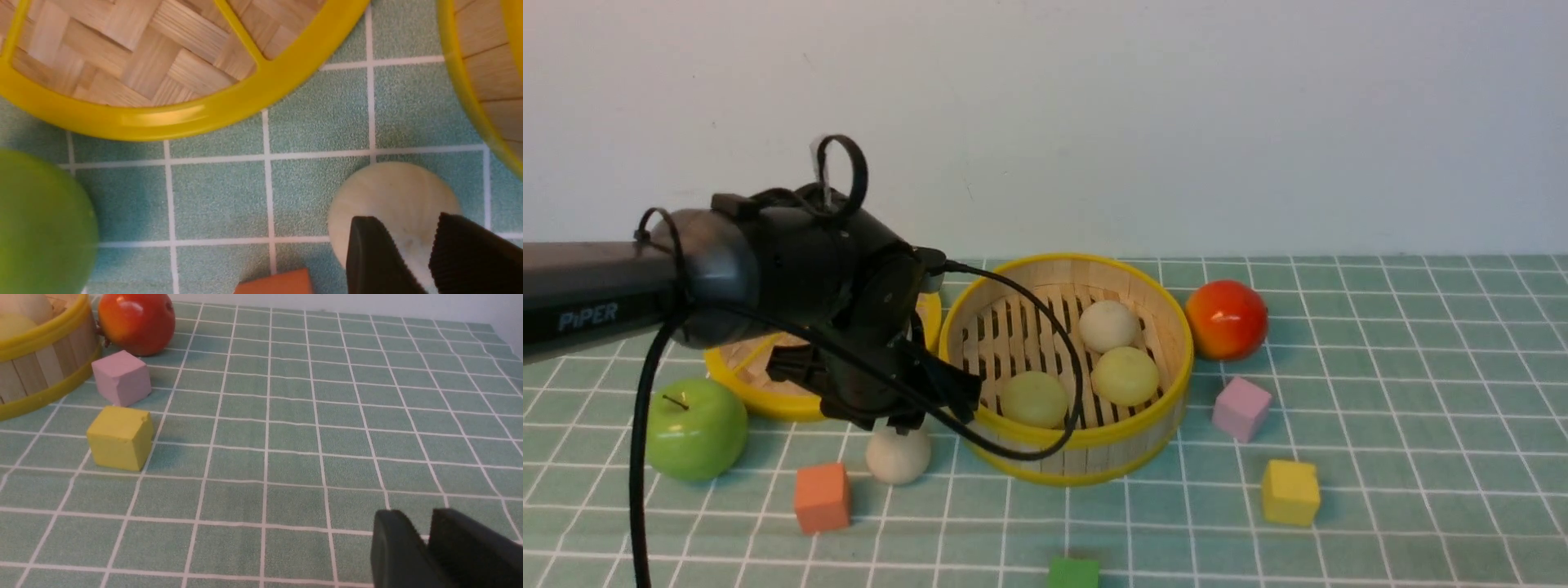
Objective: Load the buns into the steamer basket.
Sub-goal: Use the left arm to grab a steamed stuffed bun, then use the left arm to put the steamed stuffed bun into the steamer
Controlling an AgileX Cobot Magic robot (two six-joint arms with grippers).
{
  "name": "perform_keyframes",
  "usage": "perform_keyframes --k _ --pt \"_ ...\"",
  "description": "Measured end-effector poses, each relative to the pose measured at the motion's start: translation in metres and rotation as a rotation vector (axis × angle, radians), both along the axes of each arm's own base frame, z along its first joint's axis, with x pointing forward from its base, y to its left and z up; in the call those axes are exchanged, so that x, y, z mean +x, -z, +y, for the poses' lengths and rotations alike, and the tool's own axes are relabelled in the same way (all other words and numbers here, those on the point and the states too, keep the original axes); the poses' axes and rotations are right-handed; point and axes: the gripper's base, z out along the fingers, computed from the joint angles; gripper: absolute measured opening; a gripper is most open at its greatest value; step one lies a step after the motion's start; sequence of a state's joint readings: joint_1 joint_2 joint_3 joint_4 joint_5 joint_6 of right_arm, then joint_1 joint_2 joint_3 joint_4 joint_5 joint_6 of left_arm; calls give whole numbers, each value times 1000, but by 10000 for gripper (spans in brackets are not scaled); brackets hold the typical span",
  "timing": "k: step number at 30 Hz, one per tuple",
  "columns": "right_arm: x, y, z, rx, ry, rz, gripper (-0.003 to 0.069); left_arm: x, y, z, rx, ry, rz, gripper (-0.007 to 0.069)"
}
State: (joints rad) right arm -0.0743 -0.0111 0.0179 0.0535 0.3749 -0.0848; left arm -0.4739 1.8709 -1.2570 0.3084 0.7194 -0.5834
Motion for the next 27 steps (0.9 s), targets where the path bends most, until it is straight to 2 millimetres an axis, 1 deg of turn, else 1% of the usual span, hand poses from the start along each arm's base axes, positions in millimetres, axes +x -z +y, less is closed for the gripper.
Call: perform_keyframes --k 4,11,13,14,15,16,18,20,24,27 --pt "0 0 0 0 0 0 165 2 10 -2 3 2 12 238" --pt "0 0 0 1 0 0 175 5 21 -4 1 1 28 237" --pt "0 0 0 1 0 0 178 6 23 -5 -4 2 30 222" --pt "0 0 0 1 0 0 180 5 23 -5 -10 7 34 195" --pt "0 0 0 1 0 0 181 6 23 -5 -10 7 33 195" --pt "0 0 0 1 0 0 182 5 23 -7 -19 19 39 137" --pt "0 0 0 1 0 0 184 5 22 -8 -31 30 47 47" --pt "0 0 0 1 0 0 186 5 20 -9 -34 43 61 0" --pt "0 0 0 1 0 0 191 7 7 -11 -6 58 115 -6" --pt "0 0 0 1 0 0 196 15 -13 -14 7 57 126 -6"
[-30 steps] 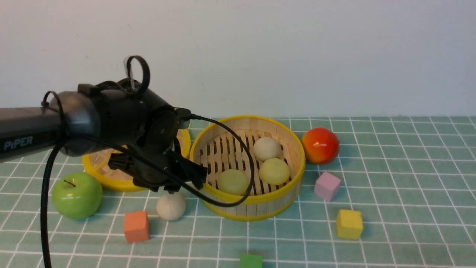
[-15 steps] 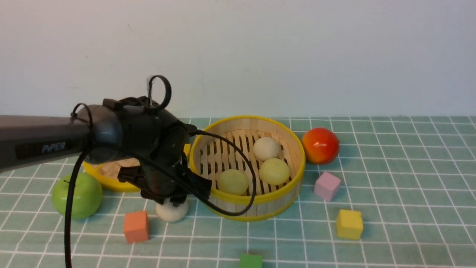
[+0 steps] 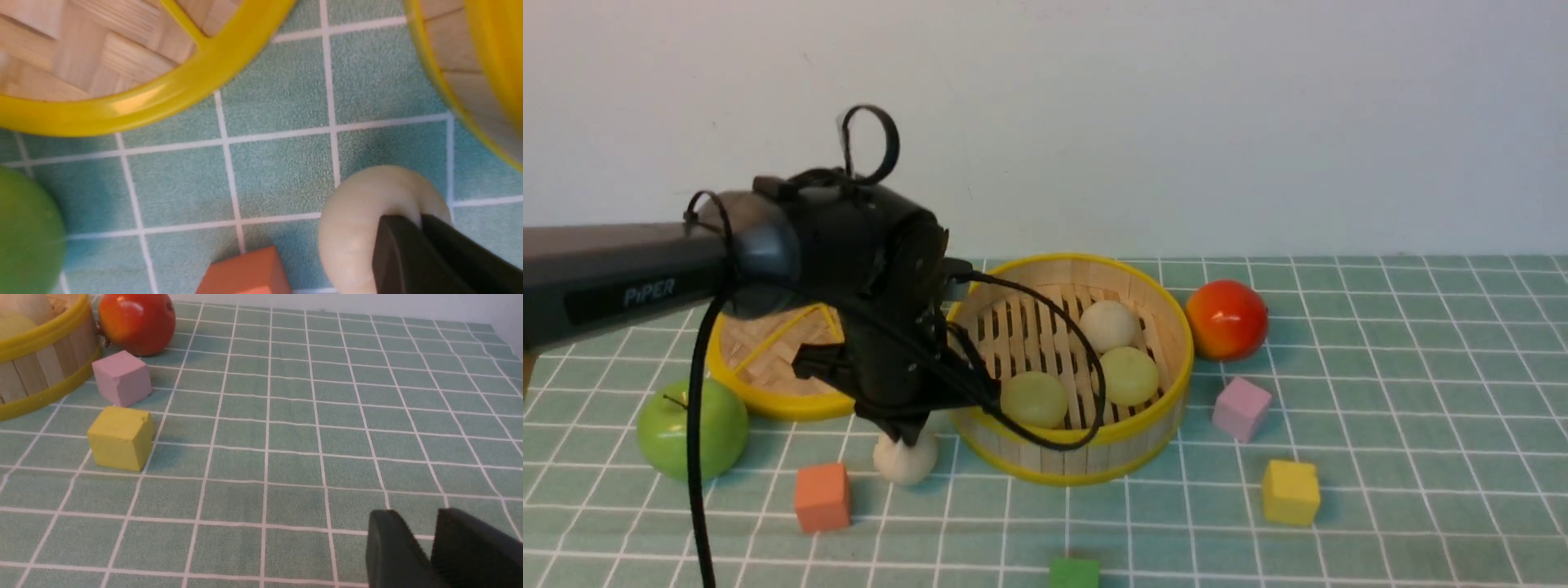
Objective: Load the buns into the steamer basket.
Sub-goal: Use the left arm to put the steamed stuffed bun into the steamer
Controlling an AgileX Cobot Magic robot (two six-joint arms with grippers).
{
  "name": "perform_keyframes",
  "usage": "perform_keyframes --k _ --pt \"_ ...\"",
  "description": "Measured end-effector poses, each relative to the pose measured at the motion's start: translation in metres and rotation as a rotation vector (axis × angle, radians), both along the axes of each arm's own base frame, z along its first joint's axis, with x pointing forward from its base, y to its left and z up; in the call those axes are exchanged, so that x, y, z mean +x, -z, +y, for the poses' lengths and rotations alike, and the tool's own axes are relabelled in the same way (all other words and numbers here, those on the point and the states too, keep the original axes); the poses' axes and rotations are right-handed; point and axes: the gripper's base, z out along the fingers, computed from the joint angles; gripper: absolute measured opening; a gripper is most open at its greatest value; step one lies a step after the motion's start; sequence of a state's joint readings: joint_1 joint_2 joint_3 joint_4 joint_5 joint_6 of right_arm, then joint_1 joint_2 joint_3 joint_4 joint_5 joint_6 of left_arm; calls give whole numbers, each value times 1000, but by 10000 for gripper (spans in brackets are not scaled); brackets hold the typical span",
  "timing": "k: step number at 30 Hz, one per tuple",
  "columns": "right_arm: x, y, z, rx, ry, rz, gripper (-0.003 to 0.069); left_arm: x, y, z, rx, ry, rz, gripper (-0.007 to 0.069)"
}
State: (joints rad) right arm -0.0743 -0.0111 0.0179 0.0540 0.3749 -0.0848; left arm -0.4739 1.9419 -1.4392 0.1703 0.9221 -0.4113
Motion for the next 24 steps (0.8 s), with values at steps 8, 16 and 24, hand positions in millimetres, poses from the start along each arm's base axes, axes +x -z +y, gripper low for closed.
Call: perform_keyframes --k 8,16,24 --pt "0 0 0 0 0 0 203 26 -65 -13 -76 -6 -157 -6" --pt "0 0 0 1 0 0 213 45 -87 -32 -273 41 -350 -6" --pt "0 0 0 1 0 0 224 65 -27 -45 -265 17 -279 0"
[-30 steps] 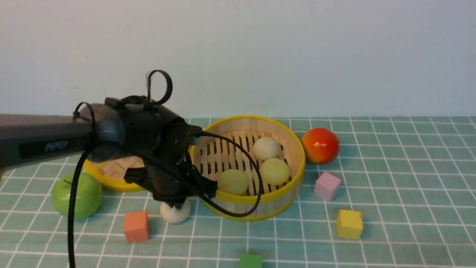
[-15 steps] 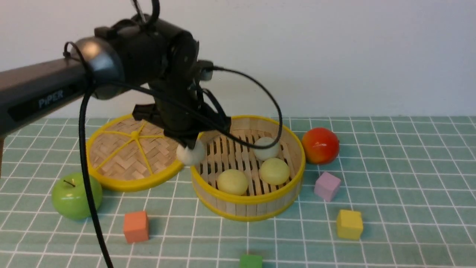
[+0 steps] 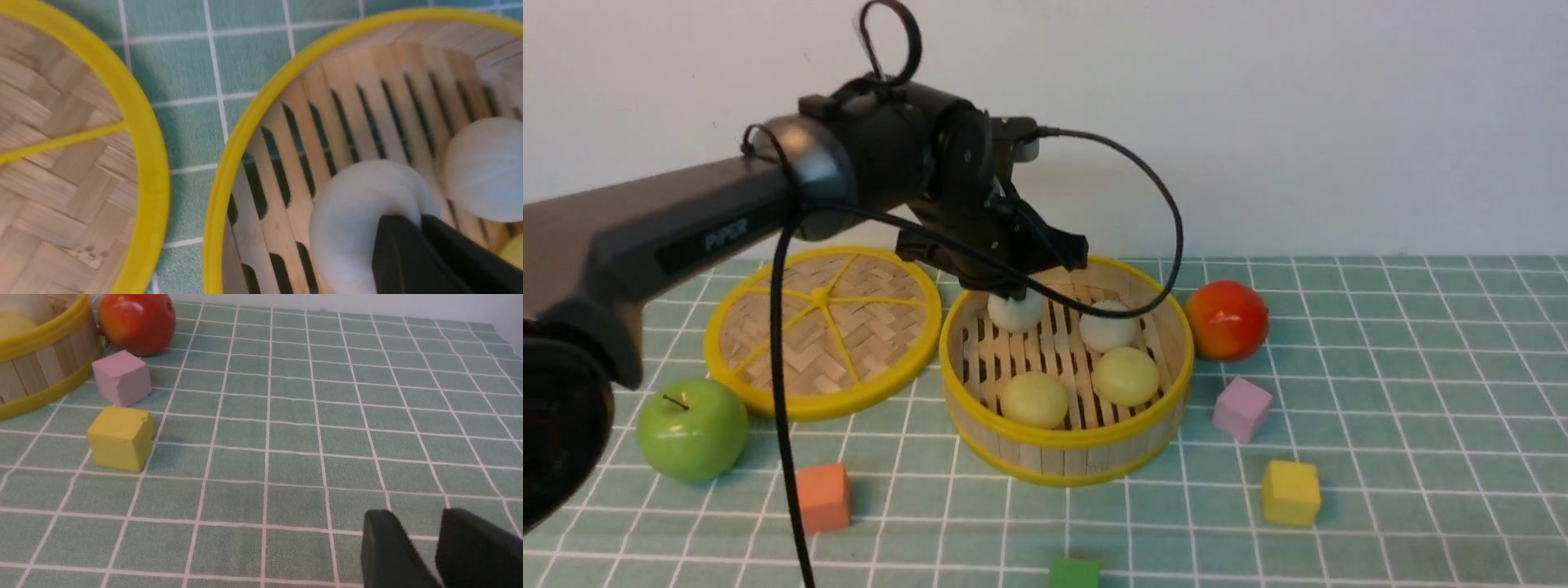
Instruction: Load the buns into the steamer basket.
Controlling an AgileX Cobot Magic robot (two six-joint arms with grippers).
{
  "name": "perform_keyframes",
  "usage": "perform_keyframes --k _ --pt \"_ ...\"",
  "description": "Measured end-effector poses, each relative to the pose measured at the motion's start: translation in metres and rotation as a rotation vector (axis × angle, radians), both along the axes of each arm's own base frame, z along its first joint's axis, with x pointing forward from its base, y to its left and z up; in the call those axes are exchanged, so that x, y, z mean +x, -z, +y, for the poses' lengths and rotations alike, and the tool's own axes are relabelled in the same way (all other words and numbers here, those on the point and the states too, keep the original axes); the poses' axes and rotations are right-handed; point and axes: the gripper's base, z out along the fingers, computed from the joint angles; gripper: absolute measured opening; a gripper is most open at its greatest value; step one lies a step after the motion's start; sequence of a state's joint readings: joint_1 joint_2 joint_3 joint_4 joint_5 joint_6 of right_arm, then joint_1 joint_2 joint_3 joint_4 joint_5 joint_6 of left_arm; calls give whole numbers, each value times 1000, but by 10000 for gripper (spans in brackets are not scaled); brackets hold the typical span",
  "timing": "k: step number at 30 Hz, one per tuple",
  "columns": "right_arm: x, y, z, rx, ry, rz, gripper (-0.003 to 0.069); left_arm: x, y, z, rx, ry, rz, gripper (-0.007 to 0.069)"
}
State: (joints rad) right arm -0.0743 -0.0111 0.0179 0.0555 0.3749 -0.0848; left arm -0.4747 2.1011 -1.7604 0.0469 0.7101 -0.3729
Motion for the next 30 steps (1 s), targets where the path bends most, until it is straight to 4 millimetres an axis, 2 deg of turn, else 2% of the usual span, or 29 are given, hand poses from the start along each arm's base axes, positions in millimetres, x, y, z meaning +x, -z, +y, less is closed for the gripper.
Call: perform_keyframes --k 5,8,11,13,14,15,16,19,21,23,24,25,28,30 --pt "0 0 0 -1 0 0 231 3 20 -2 8 -7 48 27" --pt "0 0 0 -1 0 0 231 2 19 -2 6 -8 52 71" --pt "0 0 0 -1 0 0 231 1 16 -1 10 -10 61 165" --pt "0 0 0 -1 0 0 232 -1 13 0 13 -10 66 265" --pt "0 0 0 -1 1 0 233 -1 12 0 12 -10 65 274" --pt "0 0 0 -1 1 0 235 -3 8 1 8 -12 69 347" --pt "0 0 0 -1 1 0 236 -5 5 1 9 -12 72 378" --pt "0 0 0 -1 1 0 237 -18 -20 7 13 -16 104 465" --pt "0 0 0 -1 1 0 237 -23 -31 10 9 -17 107 473" --pt "0 0 0 -1 1 0 237 -44 -63 19 -6 -19 121 478" --pt "0 0 0 -1 1 0 238 -47 -69 20 -10 -20 115 477" --pt "0 0 0 -1 1 0 239 -61 -87 27 -31 -28 99 470" --pt "0 0 0 -1 1 0 238 -92 -118 43 -78 -58 67 444" --pt "0 0 0 -1 1 0 238 -127 -138 61 -111 -78 38 405"
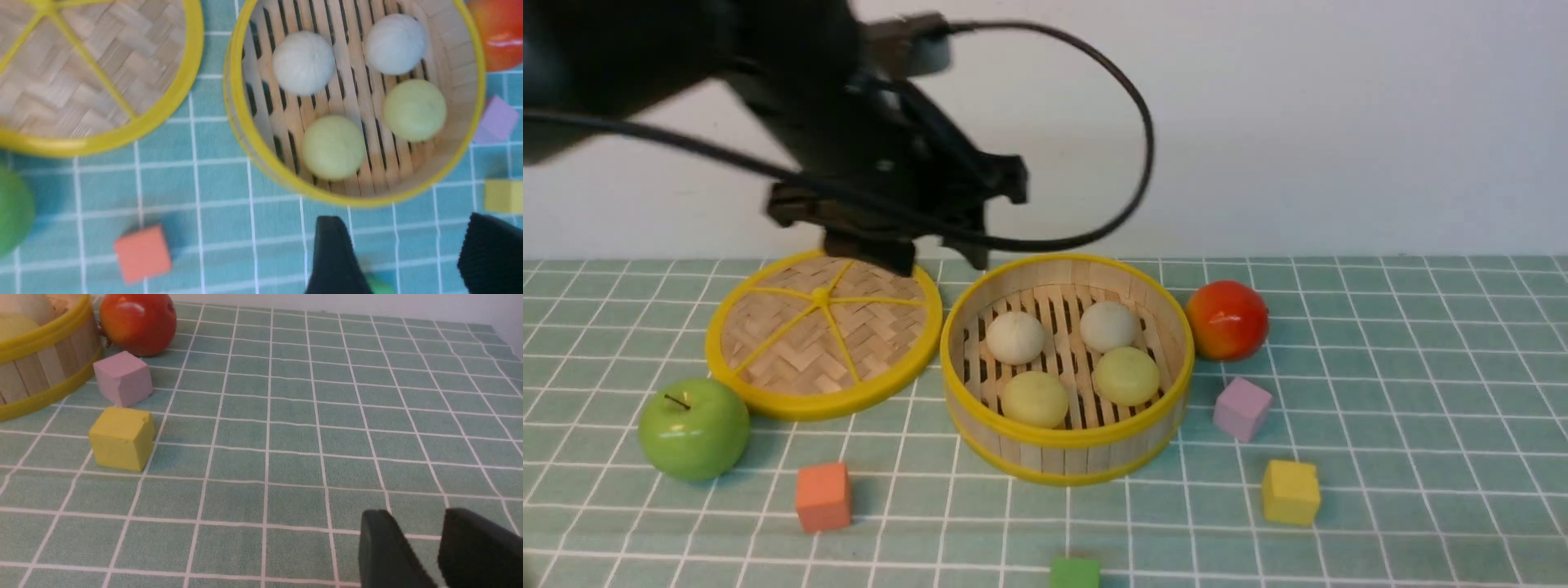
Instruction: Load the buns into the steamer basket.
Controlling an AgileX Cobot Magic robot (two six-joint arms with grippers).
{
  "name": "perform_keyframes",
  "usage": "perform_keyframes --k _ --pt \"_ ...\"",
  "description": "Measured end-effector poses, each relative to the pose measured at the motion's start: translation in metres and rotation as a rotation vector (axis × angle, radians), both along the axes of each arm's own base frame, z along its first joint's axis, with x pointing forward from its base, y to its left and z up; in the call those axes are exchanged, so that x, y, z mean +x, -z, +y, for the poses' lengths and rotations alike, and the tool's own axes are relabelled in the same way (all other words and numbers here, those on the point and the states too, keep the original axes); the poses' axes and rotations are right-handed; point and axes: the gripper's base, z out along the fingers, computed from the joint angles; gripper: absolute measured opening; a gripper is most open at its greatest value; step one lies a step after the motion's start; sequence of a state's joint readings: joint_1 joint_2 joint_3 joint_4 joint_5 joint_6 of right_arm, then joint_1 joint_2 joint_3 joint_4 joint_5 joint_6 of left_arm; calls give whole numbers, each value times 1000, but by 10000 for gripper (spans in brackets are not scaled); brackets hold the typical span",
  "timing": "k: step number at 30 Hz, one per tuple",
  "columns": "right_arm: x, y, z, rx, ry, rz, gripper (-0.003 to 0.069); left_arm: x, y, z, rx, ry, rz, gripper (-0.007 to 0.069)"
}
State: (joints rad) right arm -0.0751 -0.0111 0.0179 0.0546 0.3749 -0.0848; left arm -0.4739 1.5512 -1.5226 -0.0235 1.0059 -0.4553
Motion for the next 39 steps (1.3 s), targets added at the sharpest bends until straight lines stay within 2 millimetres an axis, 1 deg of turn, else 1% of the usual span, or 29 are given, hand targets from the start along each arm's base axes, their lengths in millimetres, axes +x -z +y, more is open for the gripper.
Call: perform_keyframes --k 1,2,3,4,5,6,7,8,9,11,12,15,17,22,30,33,38,39 --pt "0 0 0 0 0 0 238 -10 -3 5 -6 -4 -6 393" --pt "0 0 0 0 0 0 238 -33 -8 17 -18 -13 -15 361" --pt "0 0 0 0 0 0 238 -33 -4 17 -12 -13 -4 361" --pt "0 0 0 0 0 0 238 -56 -8 29 -30 -22 -23 323" --pt "0 0 0 0 0 0 238 -76 -5 39 -41 -31 -29 287" --pt "0 0 0 0 0 0 238 -86 -2 44 -48 -36 -35 267" --pt "0 0 0 0 0 0 238 -108 5 56 -64 -48 -45 221" --pt "0 0 0 0 0 0 238 -111 6 57 -67 -50 -47 214" --pt "0 0 0 0 0 0 238 -136 17 70 -87 -61 -64 161" --pt "0 0 0 0 0 0 238 -162 29 83 -117 -72 -101 97" --pt "0 0 0 0 0 0 238 -173 34 89 -129 -77 -121 65" --pt "0 0 0 0 0 0 238 -195 44 102 -134 -82 -161 -14" --pt "0 0 0 0 0 0 238 -200 47 105 -128 -80 -153 -14" --pt "0 0 0 0 0 0 238 -203 52 106 -99 -73 -116 -14" --pt "0 0 0 0 0 0 238 -206 54 108 -79 -66 -92 -14" --pt "0 0 0 0 0 0 238 -205 54 111 -29 -58 -112 -14" --pt "0 0 0 0 0 0 238 -204 54 114 6 -59 -130 -14" --pt "0 0 0 0 0 0 238 -206 55 116 7 -60 -159 -14"
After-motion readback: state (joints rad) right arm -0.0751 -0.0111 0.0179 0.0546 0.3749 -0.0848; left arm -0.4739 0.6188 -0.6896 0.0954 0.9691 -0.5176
